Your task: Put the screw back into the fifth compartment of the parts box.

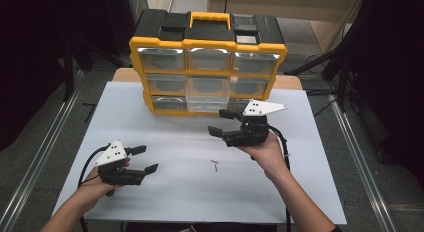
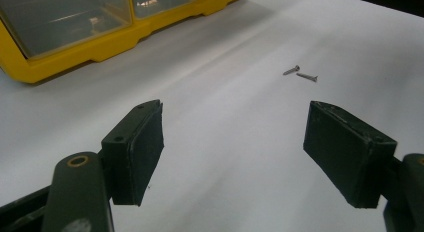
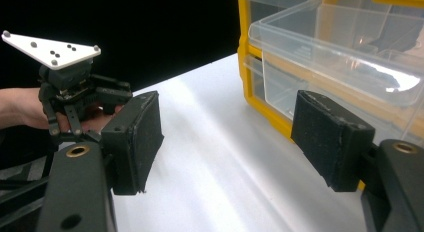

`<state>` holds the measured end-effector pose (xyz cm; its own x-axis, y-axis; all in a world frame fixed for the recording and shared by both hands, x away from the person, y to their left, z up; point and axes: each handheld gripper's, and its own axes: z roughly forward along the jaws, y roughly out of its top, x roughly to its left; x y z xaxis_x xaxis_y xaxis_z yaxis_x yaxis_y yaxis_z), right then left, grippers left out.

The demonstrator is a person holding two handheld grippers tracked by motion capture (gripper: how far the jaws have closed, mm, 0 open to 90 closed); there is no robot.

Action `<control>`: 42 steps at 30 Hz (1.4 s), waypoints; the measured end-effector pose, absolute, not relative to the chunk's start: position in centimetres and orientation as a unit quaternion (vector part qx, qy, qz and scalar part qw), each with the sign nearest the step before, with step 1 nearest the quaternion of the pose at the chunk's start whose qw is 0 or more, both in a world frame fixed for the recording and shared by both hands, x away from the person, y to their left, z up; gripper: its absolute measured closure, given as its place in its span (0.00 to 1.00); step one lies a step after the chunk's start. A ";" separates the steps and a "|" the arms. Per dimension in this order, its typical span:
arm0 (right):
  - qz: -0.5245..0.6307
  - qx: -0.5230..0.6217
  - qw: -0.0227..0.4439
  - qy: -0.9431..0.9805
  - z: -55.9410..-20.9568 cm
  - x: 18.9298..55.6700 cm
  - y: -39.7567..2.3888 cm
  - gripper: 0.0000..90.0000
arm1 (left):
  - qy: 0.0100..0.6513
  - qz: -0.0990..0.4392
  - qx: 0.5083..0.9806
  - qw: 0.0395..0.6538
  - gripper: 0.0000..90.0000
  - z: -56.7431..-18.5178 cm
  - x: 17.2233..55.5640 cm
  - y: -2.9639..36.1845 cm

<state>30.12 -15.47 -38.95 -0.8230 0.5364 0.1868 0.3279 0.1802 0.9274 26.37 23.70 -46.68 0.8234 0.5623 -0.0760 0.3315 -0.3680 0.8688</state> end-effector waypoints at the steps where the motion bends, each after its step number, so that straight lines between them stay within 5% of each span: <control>1: 0.573 0.284 0.089 0.763 -39.0 30.1 -15.5 0.33 | 0.273 0.118 0.819 0.492 0.27 -46.7 26.4 23.7; 42: 0.550 0.286 0.081 0.781 -43.3 27.6 -15.6 0.32 | 0.272 0.121 0.818 0.492 0.27 -46.6 26.3 23.7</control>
